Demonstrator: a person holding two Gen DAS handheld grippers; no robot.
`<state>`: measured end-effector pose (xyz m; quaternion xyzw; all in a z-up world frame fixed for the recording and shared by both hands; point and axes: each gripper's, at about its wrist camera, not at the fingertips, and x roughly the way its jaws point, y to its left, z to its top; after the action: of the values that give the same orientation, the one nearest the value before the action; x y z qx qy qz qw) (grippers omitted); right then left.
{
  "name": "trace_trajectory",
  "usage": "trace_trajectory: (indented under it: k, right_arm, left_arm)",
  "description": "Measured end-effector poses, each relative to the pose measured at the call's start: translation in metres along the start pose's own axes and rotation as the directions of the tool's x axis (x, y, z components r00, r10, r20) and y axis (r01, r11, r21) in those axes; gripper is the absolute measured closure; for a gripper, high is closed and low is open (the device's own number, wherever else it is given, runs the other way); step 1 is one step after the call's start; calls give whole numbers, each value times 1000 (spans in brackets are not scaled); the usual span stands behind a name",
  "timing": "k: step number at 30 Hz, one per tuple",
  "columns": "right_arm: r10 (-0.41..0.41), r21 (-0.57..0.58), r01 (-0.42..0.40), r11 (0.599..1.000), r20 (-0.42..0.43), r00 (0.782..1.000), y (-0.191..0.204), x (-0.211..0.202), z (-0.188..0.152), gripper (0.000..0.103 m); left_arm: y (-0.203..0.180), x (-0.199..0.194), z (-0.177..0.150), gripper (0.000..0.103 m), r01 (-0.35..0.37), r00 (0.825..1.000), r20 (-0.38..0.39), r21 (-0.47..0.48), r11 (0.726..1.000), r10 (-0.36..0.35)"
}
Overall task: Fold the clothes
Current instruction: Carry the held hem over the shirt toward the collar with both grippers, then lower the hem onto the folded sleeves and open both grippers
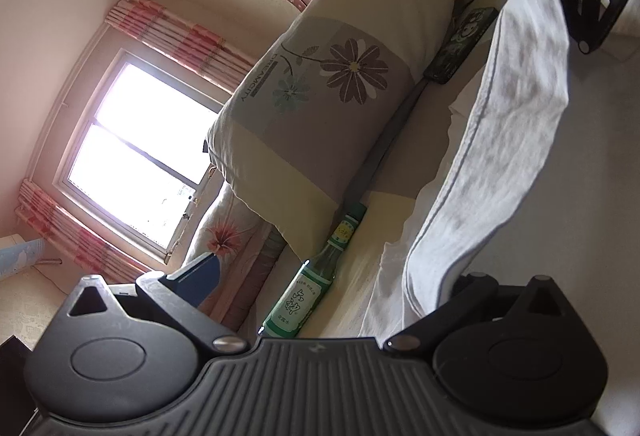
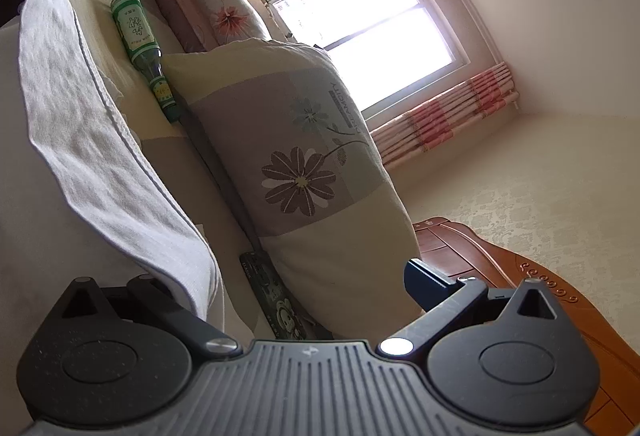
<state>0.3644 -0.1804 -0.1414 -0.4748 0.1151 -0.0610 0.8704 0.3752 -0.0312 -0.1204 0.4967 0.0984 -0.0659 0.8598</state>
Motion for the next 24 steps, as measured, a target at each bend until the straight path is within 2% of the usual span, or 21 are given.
trace_trajectory:
  k: [3,7,12,15,19,22,24]
  right_arm:
    - [13,6,-13,1000,-11,1000,3,16,2,0]
    - [101,37,-99,994,-56,993,7,27,-5,0]
    - [176,97,-171,981,-50,983,-12,5,-14,0]
    - [209,130,-201,971,-53,976,-22,2,-15,0]
    - [229,185,-213,959,-65,971,-31,22,-13,0]
    - [297,264,-266,927,-82,951,-39,53,-12,0]
    - [348,317,-303,899,-96,933,-45,77,-11,0]
  left_arm:
    - [-5,17,-3,0,48,998,-35,-29,998,-49]
    - [-11,28,-11,0,109,990,-80,-69,992,-115]
    - [0,2,-17,0,161,984,-59,-98,982,-167]
    - [12,-4,-19,0,216,973,-49,-169,962,-227]
    - [25,16,-18,0,187,974,-80,-236,954,-211]
    - [37,40,-17,0,220,964,-76,-315,923,-256]
    - [47,59,-16,1,261,950,-58,-385,885,-306]
